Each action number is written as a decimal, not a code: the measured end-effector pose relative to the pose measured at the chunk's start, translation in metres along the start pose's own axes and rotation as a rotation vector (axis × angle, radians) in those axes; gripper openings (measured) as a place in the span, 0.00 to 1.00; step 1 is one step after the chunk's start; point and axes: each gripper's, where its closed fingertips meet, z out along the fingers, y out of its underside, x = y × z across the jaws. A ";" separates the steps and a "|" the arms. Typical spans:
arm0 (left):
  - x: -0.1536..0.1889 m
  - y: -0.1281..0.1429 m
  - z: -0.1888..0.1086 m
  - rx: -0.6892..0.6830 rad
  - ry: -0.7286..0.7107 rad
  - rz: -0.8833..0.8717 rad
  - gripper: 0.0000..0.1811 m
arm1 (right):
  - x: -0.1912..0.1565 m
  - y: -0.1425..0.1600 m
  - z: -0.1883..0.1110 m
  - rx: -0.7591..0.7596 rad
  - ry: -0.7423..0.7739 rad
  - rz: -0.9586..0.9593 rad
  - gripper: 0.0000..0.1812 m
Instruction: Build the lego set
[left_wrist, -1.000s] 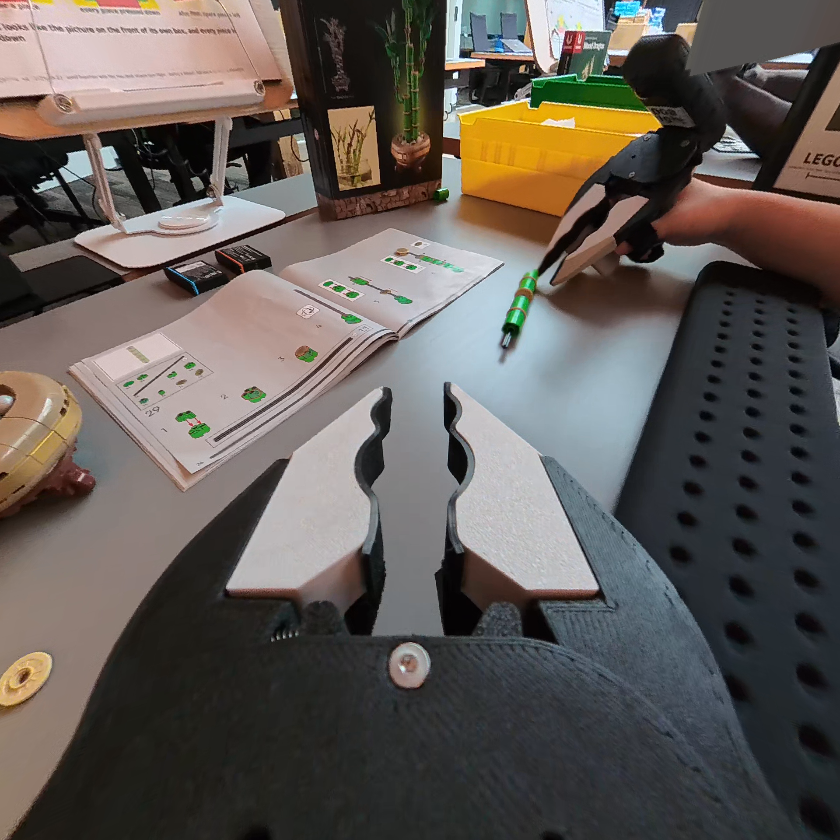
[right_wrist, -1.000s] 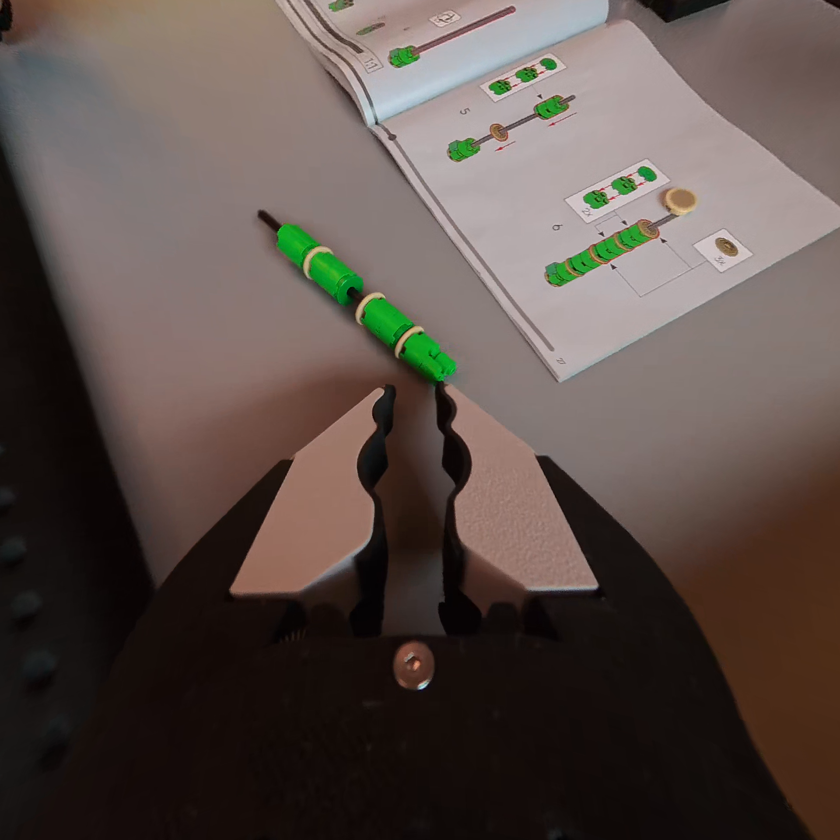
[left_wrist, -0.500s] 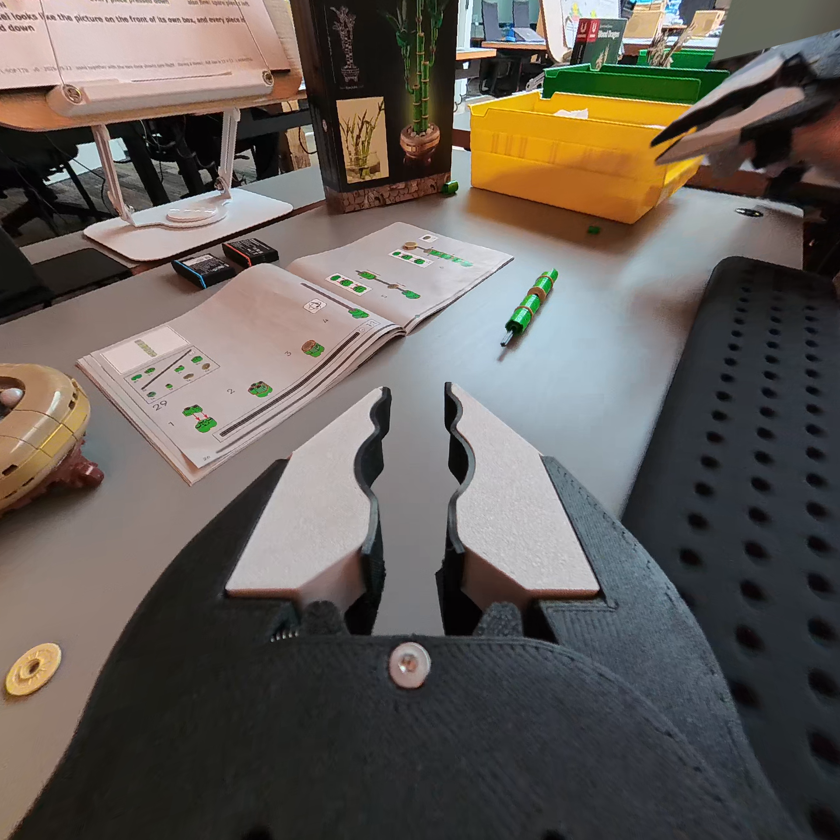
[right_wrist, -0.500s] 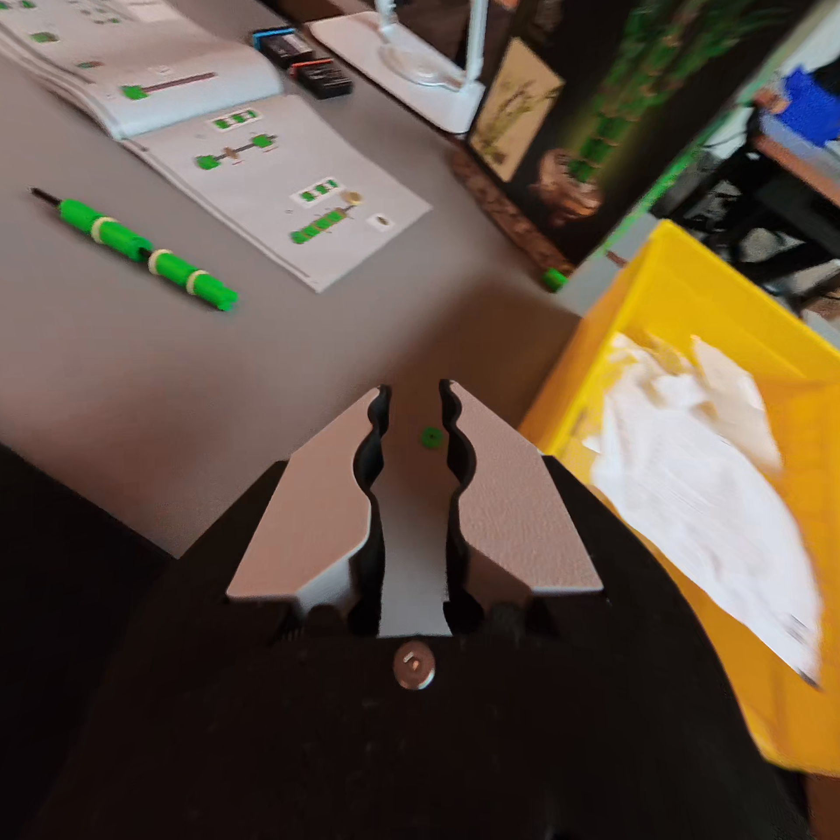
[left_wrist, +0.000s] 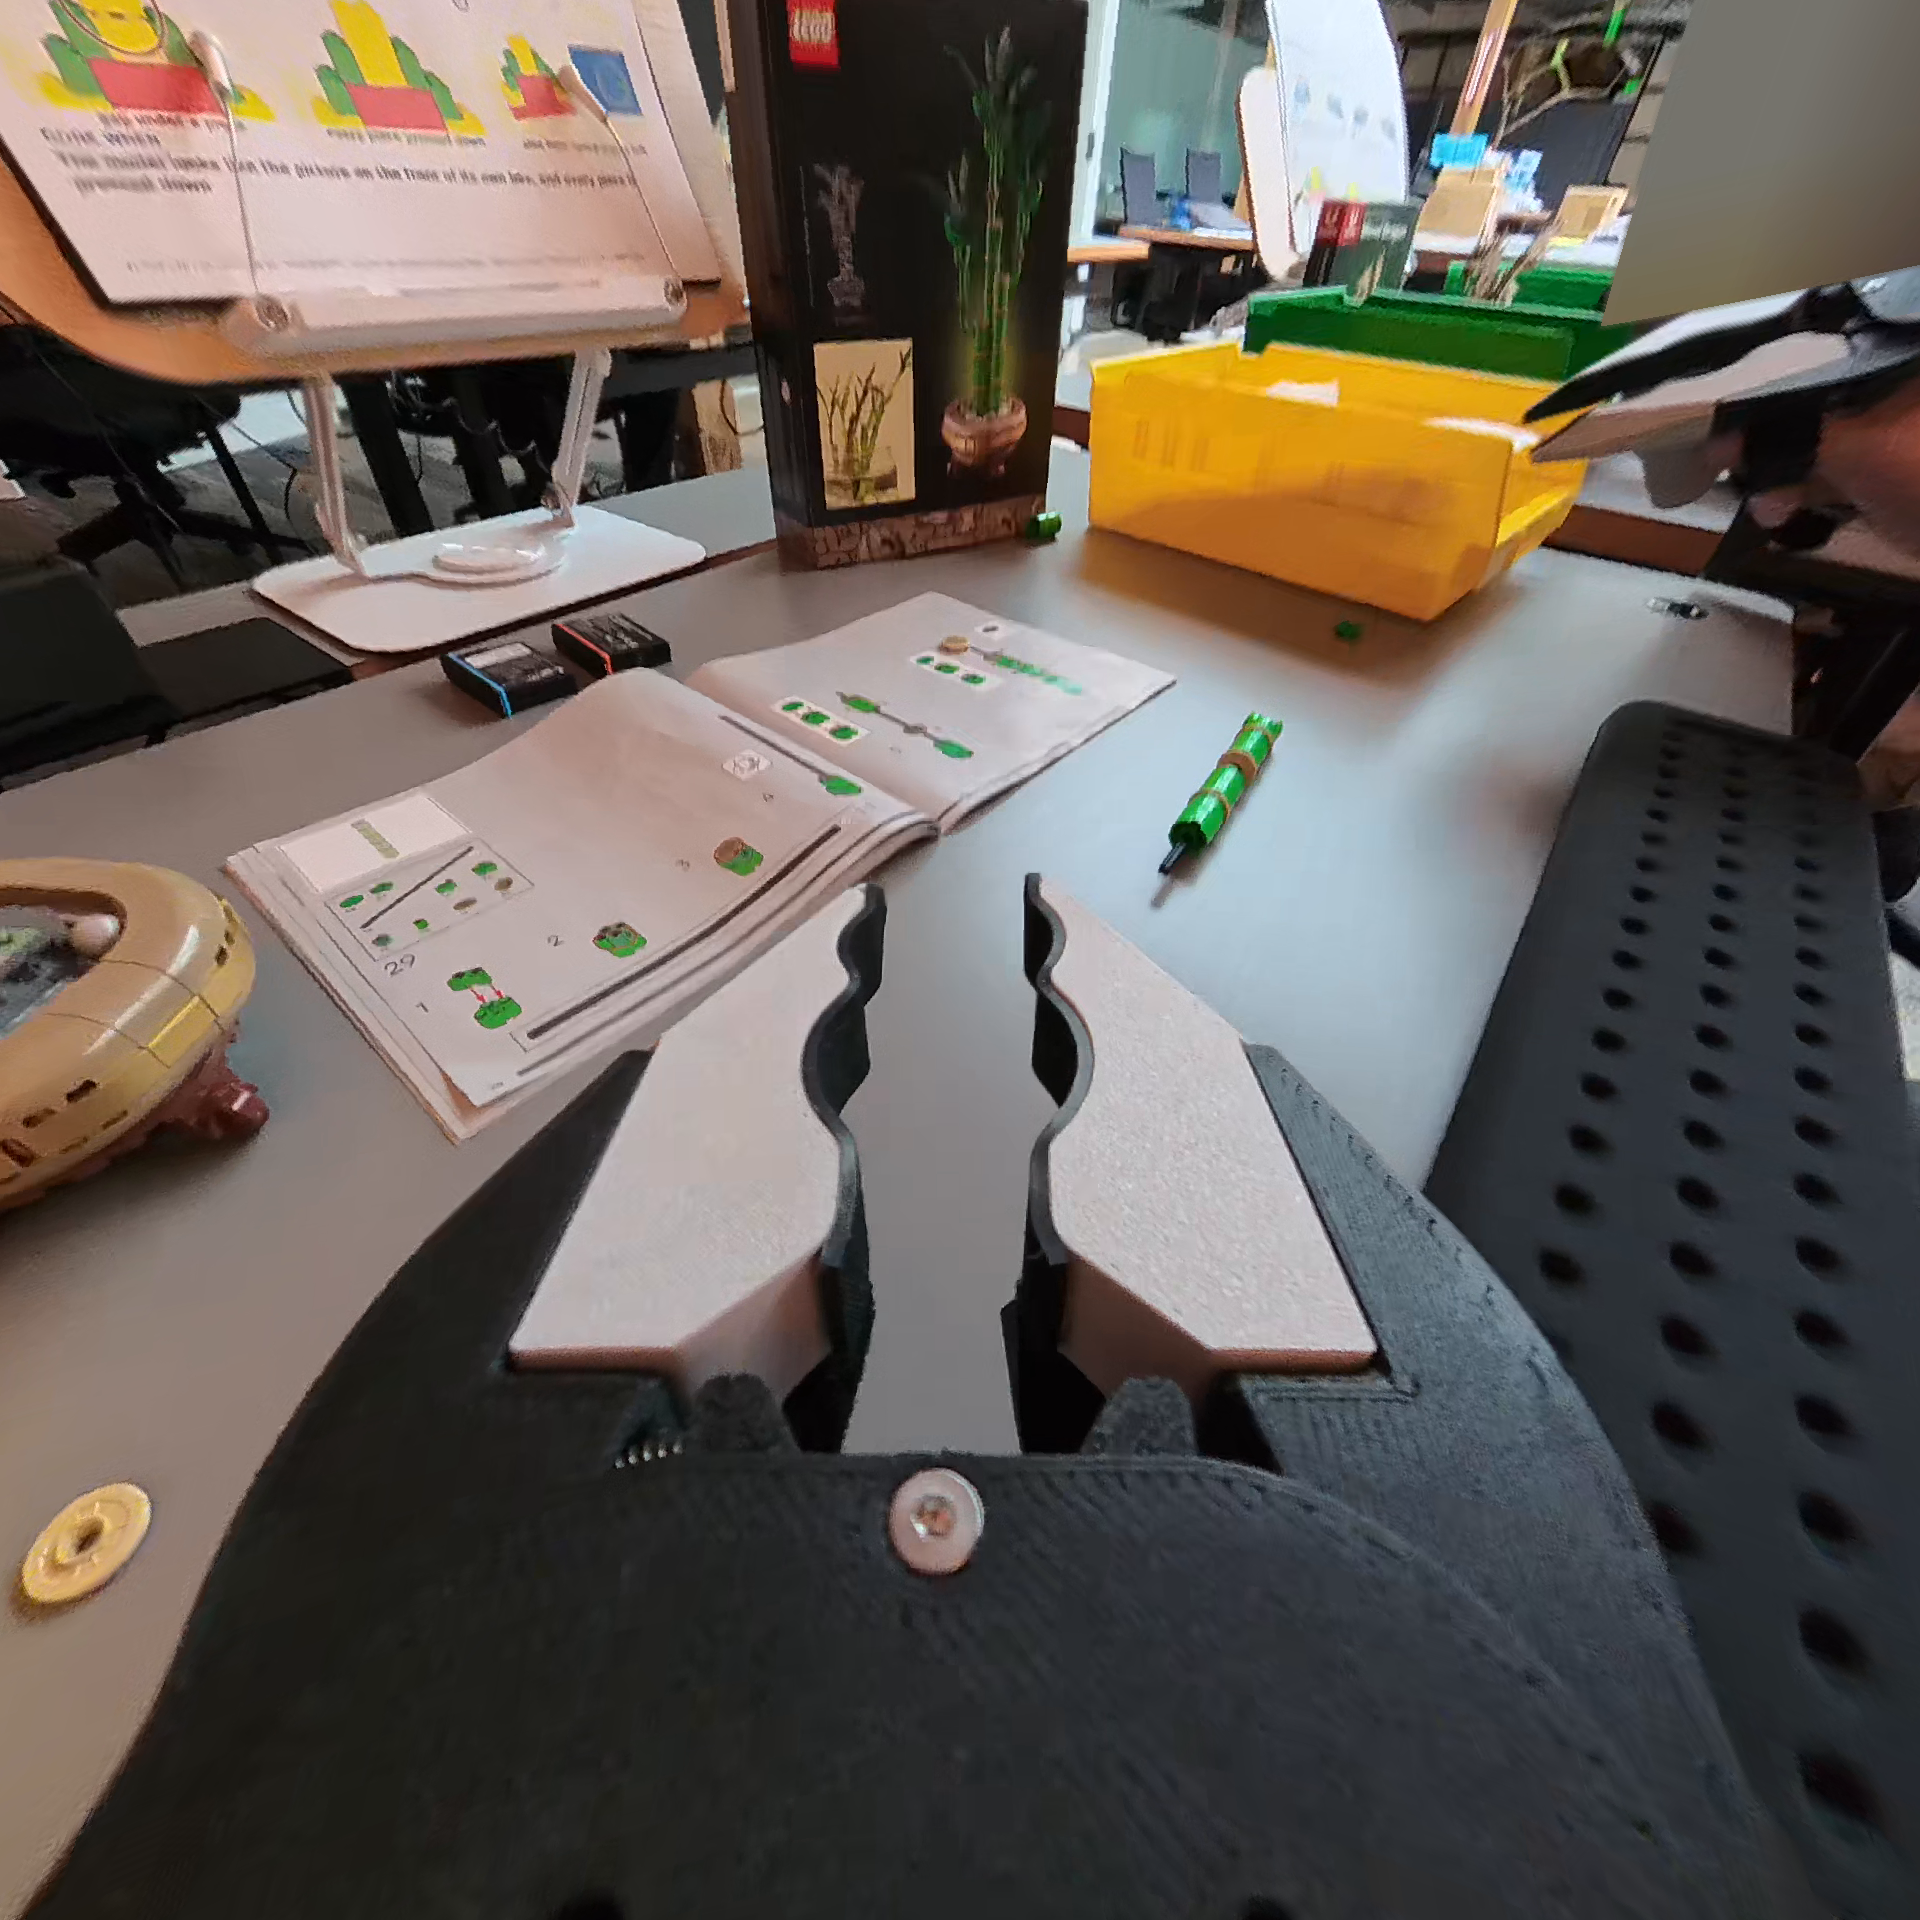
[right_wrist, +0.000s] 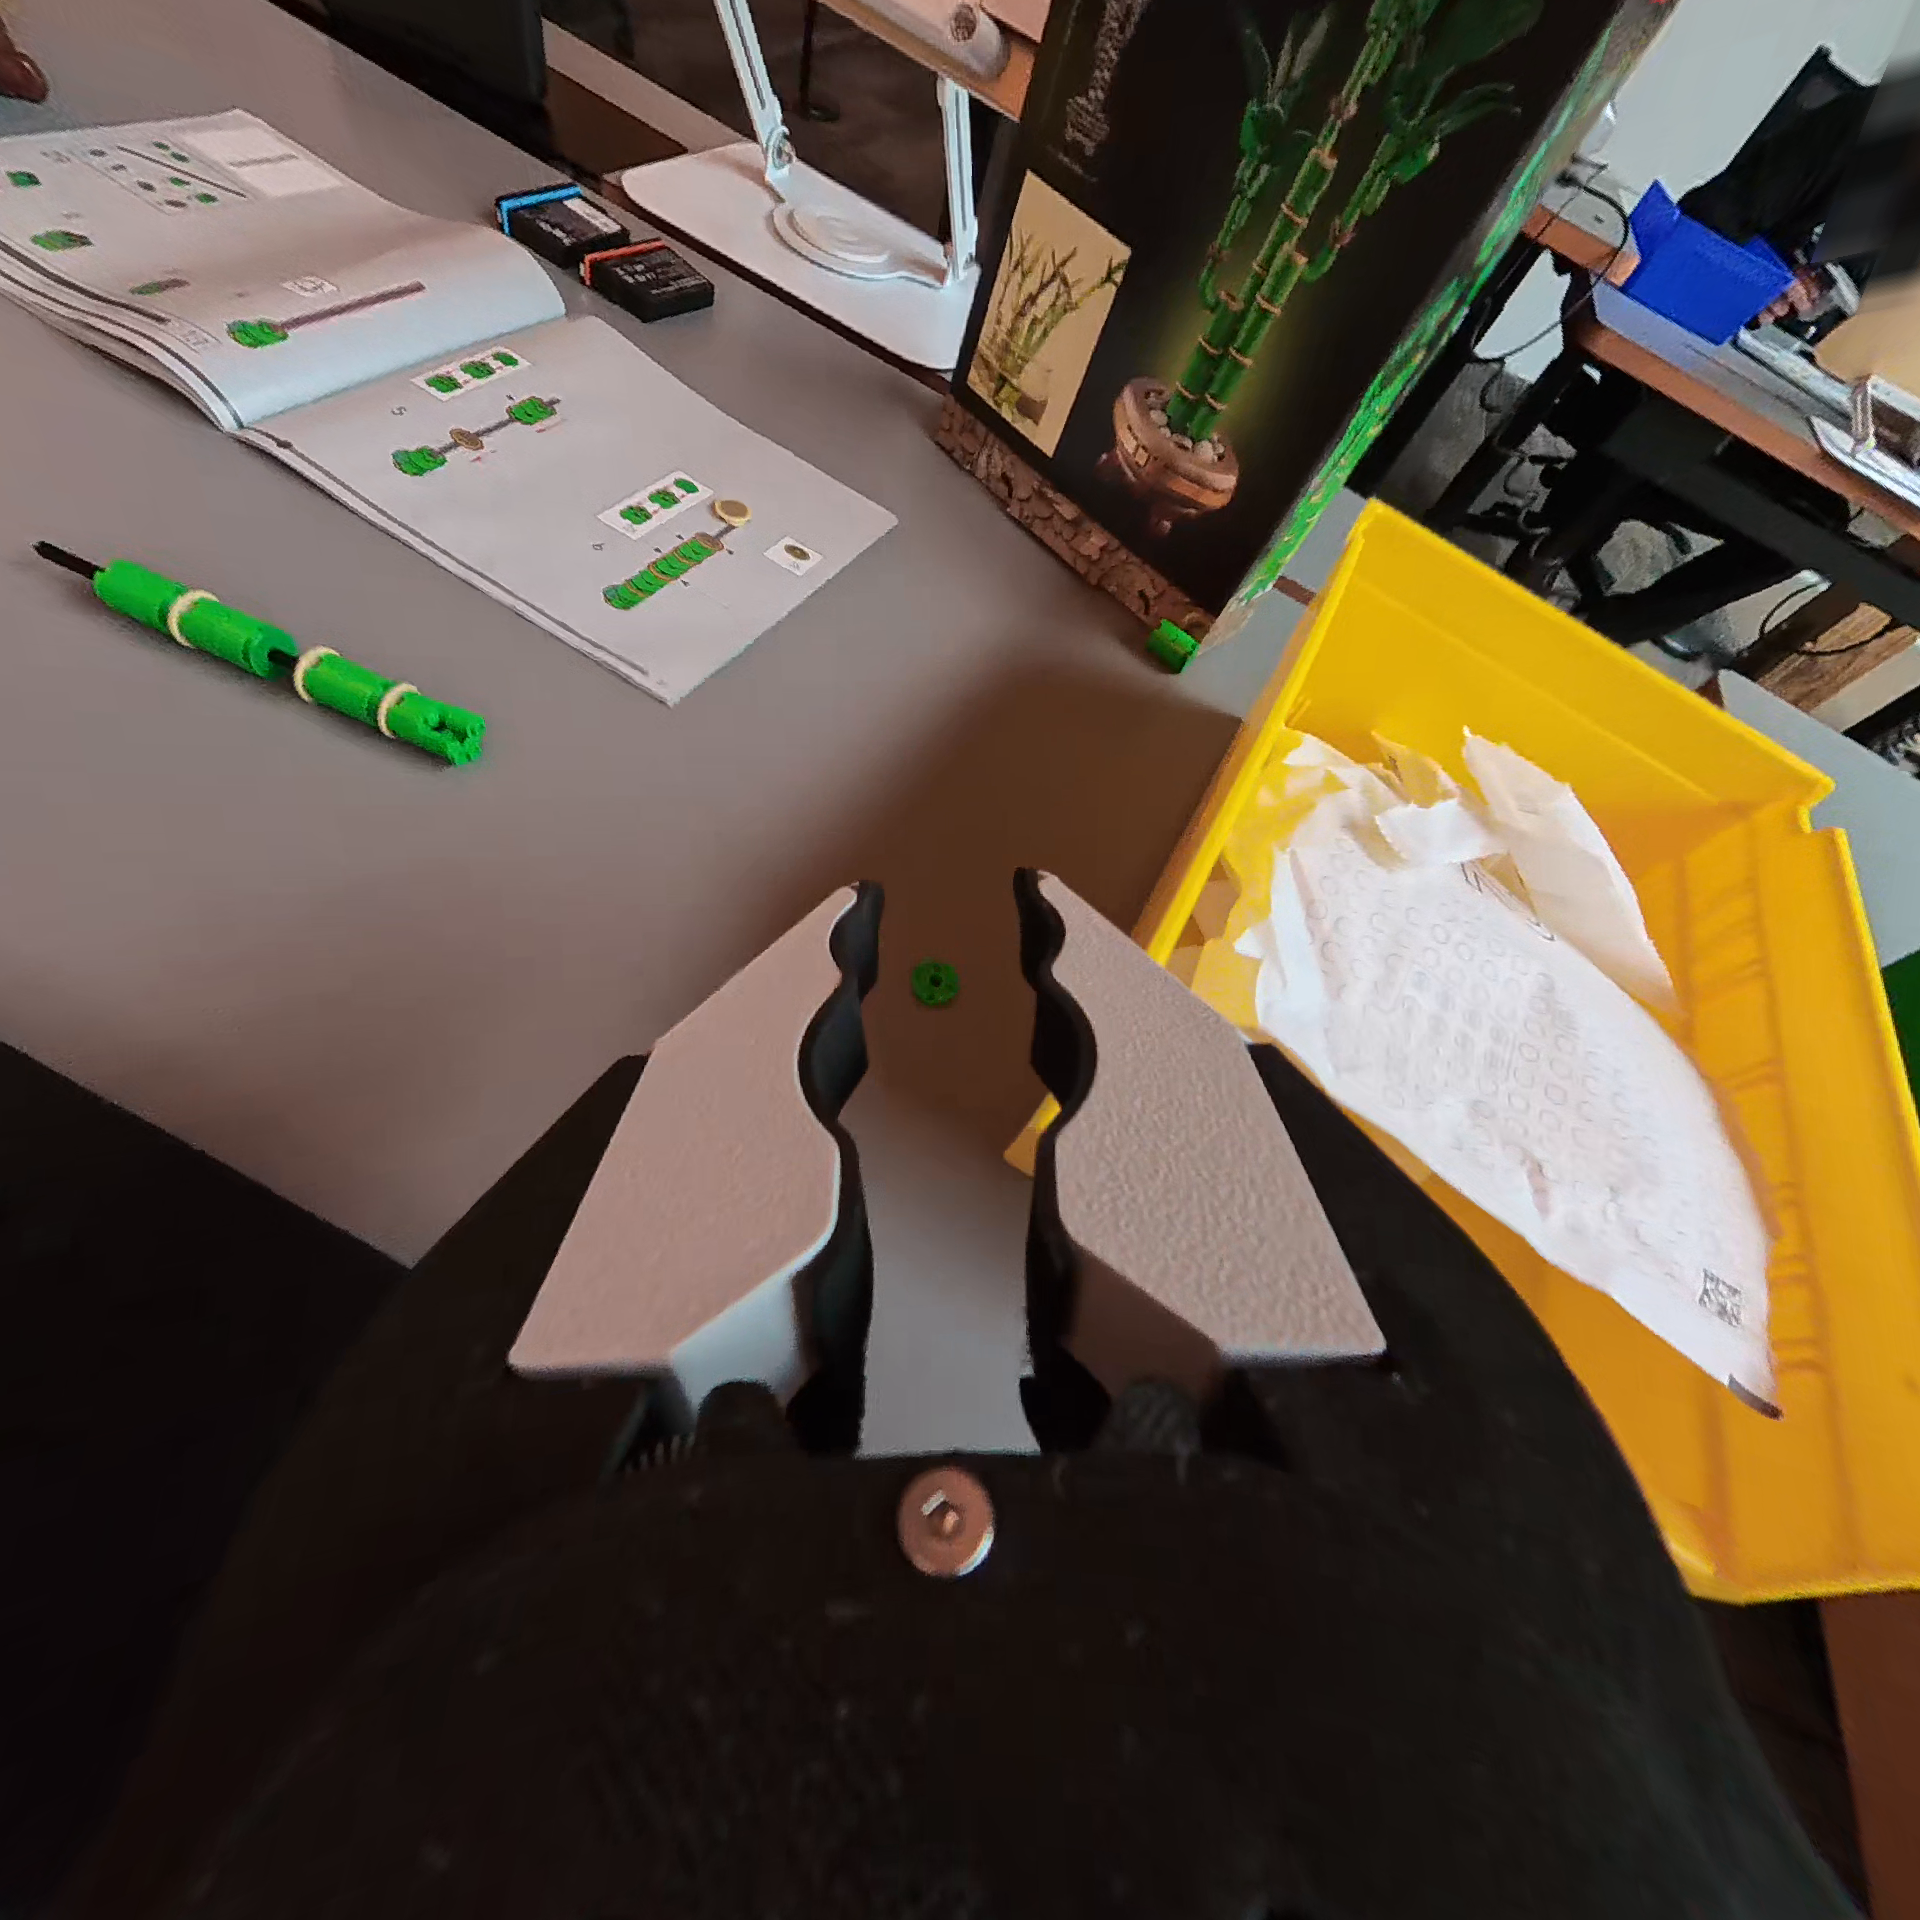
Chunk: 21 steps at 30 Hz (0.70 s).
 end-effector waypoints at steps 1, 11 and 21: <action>0.000 -0.008 0.001 0.014 0.010 0.004 0.13 | 0.002 -0.007 0.002 0.017 -0.005 -0.003 0.15; 0.003 -0.063 0.032 0.051 0.106 0.030 0.16 | 0.049 -0.107 0.042 0.294 -0.158 0.044 0.33; 0.012 -0.004 0.006 -0.118 0.026 0.078 0.17 | -0.096 -0.039 0.046 0.196 -0.456 -0.224 0.32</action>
